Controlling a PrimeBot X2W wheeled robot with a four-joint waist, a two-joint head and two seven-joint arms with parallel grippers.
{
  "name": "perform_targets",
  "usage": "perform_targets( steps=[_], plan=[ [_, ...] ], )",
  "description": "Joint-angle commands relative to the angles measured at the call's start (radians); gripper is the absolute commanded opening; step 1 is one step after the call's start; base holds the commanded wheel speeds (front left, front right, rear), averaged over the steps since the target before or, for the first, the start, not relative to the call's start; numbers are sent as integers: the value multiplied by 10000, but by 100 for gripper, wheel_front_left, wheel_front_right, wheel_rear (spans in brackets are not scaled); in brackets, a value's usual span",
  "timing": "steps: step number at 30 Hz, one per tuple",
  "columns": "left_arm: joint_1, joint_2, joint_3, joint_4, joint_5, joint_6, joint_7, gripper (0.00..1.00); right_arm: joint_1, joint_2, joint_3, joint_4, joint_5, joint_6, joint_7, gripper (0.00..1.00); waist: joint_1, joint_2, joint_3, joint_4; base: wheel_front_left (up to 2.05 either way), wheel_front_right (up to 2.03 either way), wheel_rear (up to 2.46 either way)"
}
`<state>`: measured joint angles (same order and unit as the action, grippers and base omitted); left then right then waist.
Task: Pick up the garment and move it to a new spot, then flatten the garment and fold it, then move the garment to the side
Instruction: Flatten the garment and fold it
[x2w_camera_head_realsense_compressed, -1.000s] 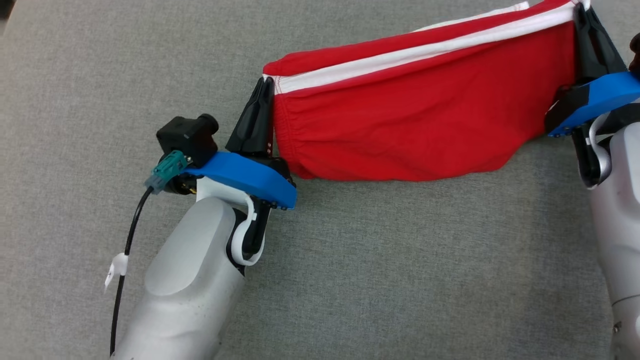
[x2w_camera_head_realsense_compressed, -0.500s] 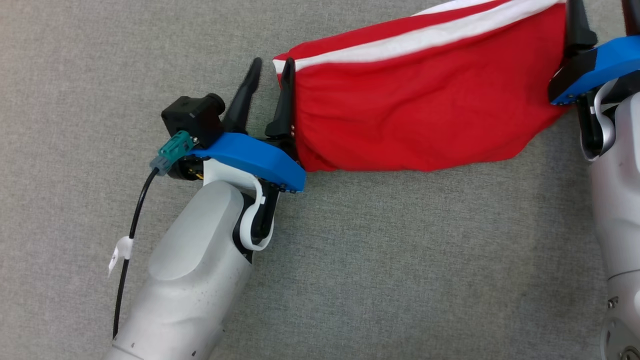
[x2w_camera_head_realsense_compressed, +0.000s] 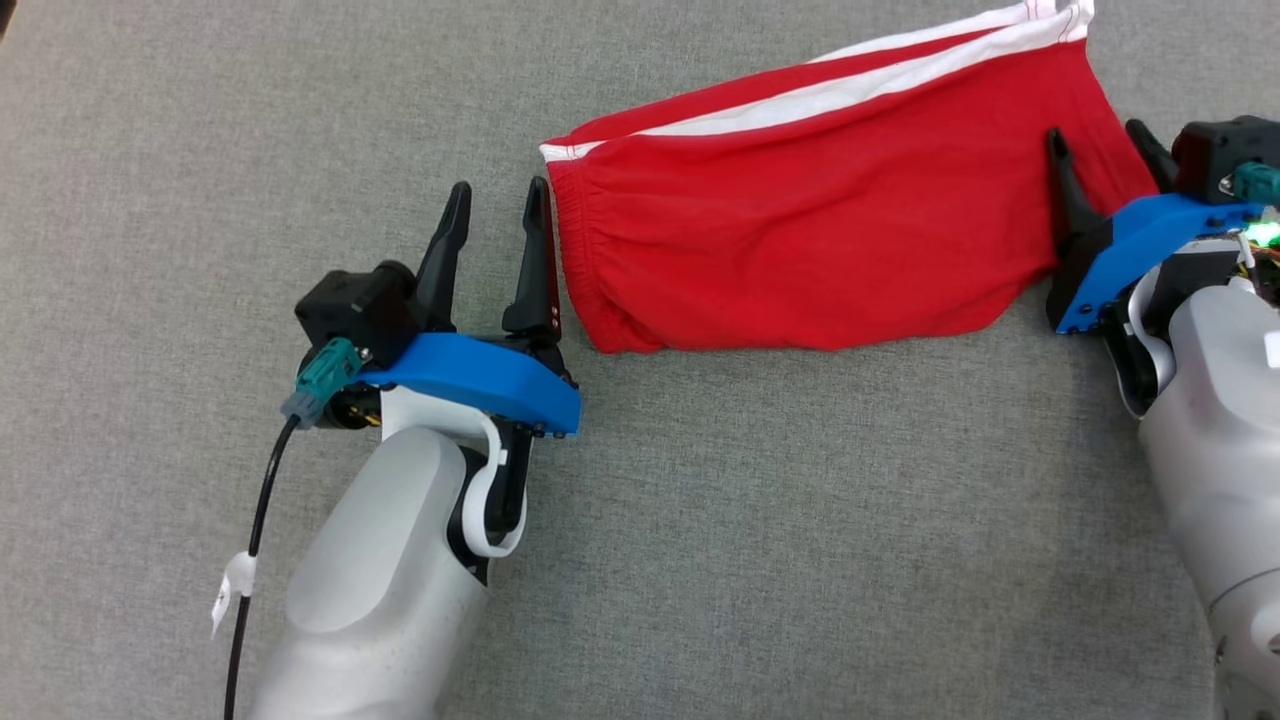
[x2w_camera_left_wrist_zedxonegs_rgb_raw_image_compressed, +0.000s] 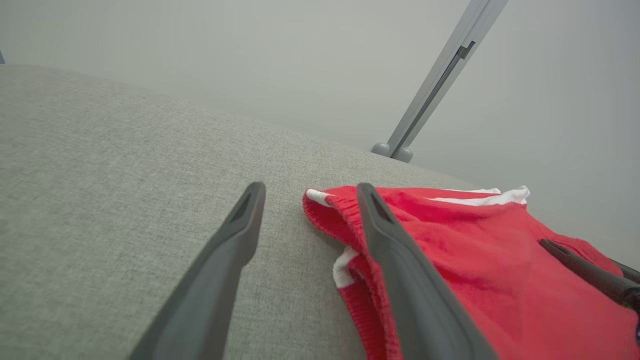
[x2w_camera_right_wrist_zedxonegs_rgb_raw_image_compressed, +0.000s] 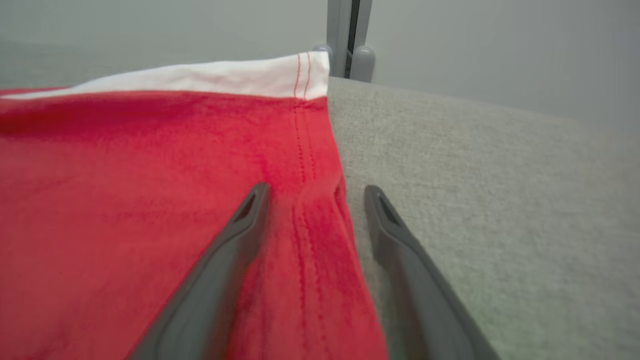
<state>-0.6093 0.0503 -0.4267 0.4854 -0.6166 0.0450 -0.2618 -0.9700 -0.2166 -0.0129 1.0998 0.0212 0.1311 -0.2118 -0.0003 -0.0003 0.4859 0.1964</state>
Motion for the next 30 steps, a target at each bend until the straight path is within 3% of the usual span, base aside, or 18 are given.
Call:
perform_targets(
  steps=[1, 2, 3, 11, 17, 23, 30],
  plan=[
    [151, 9, 110, -28, 71, 40, -41, 100, 341, 51, 114, 678, 67, -6, 400, 100, 3, 3, -53, -24, 0, 0, 0],
    [170, 7, 158, -20, 102, 46, -41, 100, 329, 112, 222, 851, 88, -5, 512, 42, 3, 3, -89, -35, 0, 0, 0],
    [217, 3, 196, 3, 160, 53, -41, 100, 328, 201, 310, 1045, 180, -5, 647, 0, 3, 3, -140, -49, 0, 0, 0],
    [784, -2, 658, 114, 491, 81, -41, 100, 522, 262, 349, 1310, 1298, -8, -10, 0, 3, 3, -873, -337, 0, 0, 0],
    [1553, 9, 1176, 293, 857, -69, -41, 100, 1517, 349, 342, 947, 2357, -8, -456, 0, 3, 3, -1783, -723, 0, 0, 0],
    [2216, 13, 1545, 344, 861, -190, -41, 100, 2566, 125, 611, 171, 2965, -5, -536, 0, 3, 3, -2275, -933, 0, 0, 0],
    [2374, 10, 1611, 446, 1030, -360, -41, 100, 3095, -101, 1217, -2048, 2647, -3, -542, 0, 3, 3, -2424, -843, 0, 0, 0]
  ],
)
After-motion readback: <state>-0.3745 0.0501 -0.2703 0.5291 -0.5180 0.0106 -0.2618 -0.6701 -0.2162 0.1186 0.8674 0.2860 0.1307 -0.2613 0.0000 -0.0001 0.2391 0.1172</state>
